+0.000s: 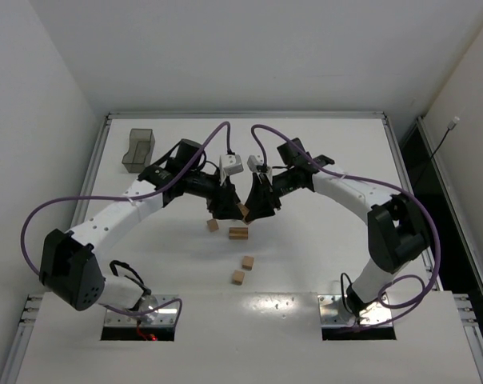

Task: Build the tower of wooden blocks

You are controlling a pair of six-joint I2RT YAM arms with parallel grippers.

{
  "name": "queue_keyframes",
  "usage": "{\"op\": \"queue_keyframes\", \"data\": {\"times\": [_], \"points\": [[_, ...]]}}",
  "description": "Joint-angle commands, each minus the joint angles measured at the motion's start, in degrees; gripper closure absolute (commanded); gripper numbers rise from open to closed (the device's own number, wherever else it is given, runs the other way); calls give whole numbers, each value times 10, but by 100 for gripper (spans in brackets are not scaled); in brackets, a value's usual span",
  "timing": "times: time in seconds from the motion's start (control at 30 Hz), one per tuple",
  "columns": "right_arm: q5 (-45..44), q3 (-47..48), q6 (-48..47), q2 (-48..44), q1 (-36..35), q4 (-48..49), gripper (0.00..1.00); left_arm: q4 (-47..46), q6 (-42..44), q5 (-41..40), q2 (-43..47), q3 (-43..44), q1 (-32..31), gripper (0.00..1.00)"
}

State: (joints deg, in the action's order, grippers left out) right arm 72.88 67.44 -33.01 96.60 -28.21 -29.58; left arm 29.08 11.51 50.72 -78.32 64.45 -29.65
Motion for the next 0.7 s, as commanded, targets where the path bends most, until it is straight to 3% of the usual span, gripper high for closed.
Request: {"op": "queue_keyframes", "data": {"times": [0.0,0.1,0.27,0.3,0.33,0.4,0.43,0.47,0.67], "points": [[37,9,-23,-22,3,10,100,-26,-5,-4,-6,24,-6,49],[31,9,-23,-22,3,10,100,-32,-16,-19,-6,31,-6,59],[25,9,-23,-22,3,10,100,-32,-23,-42,-12,37,-6,84],[20,9,-23,-22,3,10,95,-32,-23,-47,-12,42,-6,87],[15,9,-23,-22,3,10,75,-26,-23,-58,-12,42,-6,94],[-3,9,-23,-22,3,-1,63,-21,-23,-72,-12,48,-12,100],[-11,9,-23,-22,8,-1,55,-21,-28,-89,-12,54,-12,100],[-26,4,-23,-22,8,-7,54,-13,-28,-98,-12,54,-12,100],[-53,-6,-23,-54,74,-33,51,25,-28,-173,-28,96,-18,100]]}}
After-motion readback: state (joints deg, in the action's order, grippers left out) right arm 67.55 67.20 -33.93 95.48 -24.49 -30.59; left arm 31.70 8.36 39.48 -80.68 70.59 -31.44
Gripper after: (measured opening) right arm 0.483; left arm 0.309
